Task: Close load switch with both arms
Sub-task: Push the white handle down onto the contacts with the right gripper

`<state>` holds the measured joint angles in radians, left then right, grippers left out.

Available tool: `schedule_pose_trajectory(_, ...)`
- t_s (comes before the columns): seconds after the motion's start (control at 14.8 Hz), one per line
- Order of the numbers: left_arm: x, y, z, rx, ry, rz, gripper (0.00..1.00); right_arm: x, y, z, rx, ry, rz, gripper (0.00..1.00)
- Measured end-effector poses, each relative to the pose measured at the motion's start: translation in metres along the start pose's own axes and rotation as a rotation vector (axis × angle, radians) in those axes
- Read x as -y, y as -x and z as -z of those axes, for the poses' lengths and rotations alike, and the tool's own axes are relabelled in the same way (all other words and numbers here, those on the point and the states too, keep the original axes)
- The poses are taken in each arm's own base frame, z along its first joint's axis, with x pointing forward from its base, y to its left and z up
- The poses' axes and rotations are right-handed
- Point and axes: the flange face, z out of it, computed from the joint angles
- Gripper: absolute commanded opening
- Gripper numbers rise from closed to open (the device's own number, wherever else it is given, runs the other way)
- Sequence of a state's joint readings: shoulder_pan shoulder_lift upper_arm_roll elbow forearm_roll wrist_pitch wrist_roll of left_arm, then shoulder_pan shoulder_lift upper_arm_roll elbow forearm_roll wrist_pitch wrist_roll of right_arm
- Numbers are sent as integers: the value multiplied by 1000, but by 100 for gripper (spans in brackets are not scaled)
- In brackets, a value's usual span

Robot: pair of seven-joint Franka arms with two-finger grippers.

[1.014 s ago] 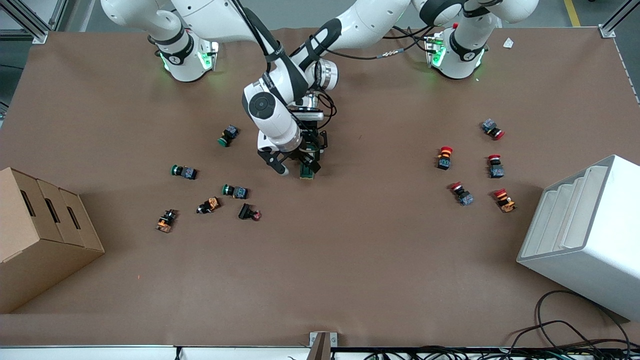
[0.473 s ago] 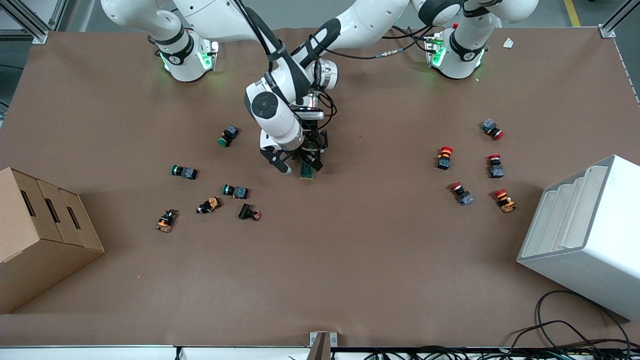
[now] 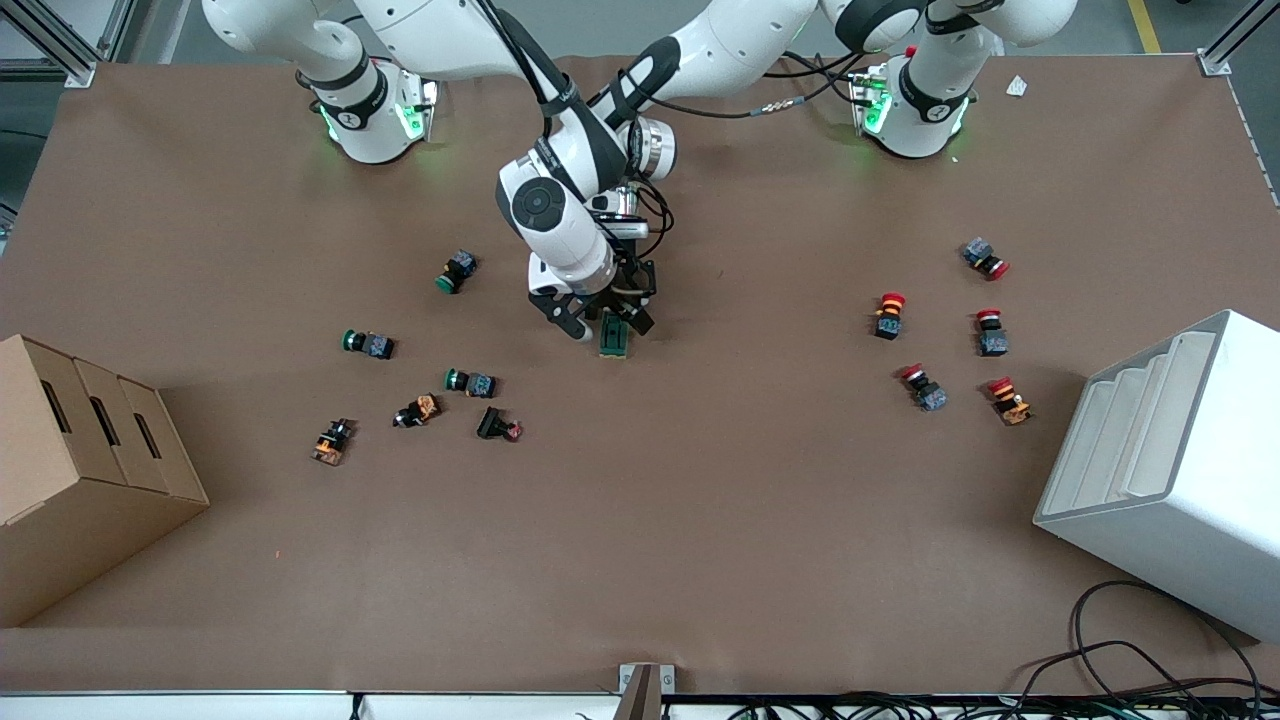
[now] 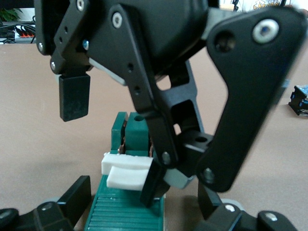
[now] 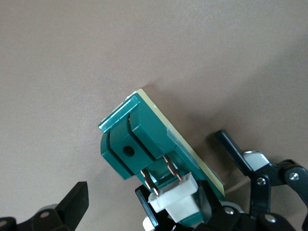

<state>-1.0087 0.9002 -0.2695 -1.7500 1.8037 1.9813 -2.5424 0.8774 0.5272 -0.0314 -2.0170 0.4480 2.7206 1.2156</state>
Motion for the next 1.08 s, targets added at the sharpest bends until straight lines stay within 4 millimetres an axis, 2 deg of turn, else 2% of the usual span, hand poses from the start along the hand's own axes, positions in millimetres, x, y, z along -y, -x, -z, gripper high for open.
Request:
schedule_pose_trajectory(0.27,0,0,0,0,0,0,98,7,-6,5,15,16,-16,100)
schedule_pose_trajectory(0.68,0,0,0,0,0,1,98,35,-30,35,31,-8,-47,100)
schedule_pose_trajectory(1.08,0,0,0,0,0,3,98,47,-32,44,28,-41,-46,100)
